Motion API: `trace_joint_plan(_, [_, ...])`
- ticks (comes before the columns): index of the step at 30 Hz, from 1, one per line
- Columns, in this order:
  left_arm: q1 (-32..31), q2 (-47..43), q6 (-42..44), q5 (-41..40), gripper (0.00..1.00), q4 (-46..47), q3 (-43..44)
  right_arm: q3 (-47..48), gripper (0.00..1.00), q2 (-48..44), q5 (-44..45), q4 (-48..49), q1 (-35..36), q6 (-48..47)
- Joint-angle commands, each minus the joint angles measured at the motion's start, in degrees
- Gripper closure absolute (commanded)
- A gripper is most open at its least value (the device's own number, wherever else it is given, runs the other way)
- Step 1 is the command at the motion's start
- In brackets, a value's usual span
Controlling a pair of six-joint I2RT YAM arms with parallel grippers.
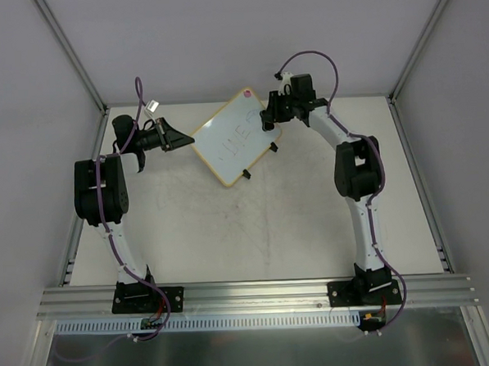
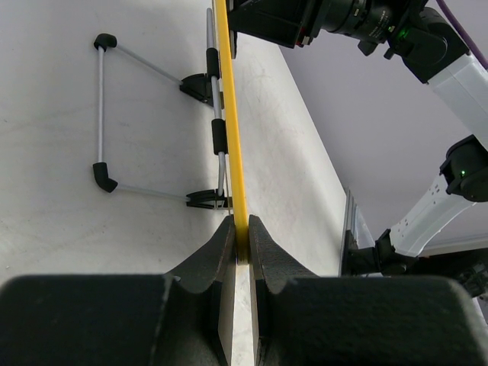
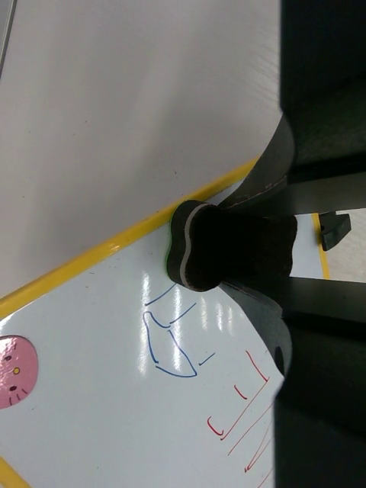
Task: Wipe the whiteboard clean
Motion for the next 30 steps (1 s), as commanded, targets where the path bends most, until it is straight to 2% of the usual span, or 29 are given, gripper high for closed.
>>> trace_joint_plan(1, [0.31, -1.26, 2.69, 2.12, 1.00, -0.15, 0.37, 3.53, 1.00, 1.12, -1.03, -1.23, 0.49, 0.37])
trace_joint_plan(8, [-0.04, -1.53, 2.60, 2.29, 1.00, -0.15, 0.54, 3.27, 1.00, 0.60, -0.06, -6.33, 3.22, -2.88])
trace_joint_plan(11, [-0.22, -1.61, 2.69, 2.29, 1.00, -0.15, 0.54, 1.52, 1.00, -0.36, -2.35, -7.56, 4.18, -3.58])
trace_joint_plan(20, [-0.75, -1.61, 2.69, 2.29, 1.00, -0.24, 0.81, -6.92, 1.00, -3.71, -1.21, -7.57, 9.02, -6.13])
trace_joint_plan(30, [-1.01, -1.61, 2.77, 2.38, 1.00, -0.24, 0.89, -6.67, 1.00, -4.76, -1.65, -7.30, 8.24, -4.29])
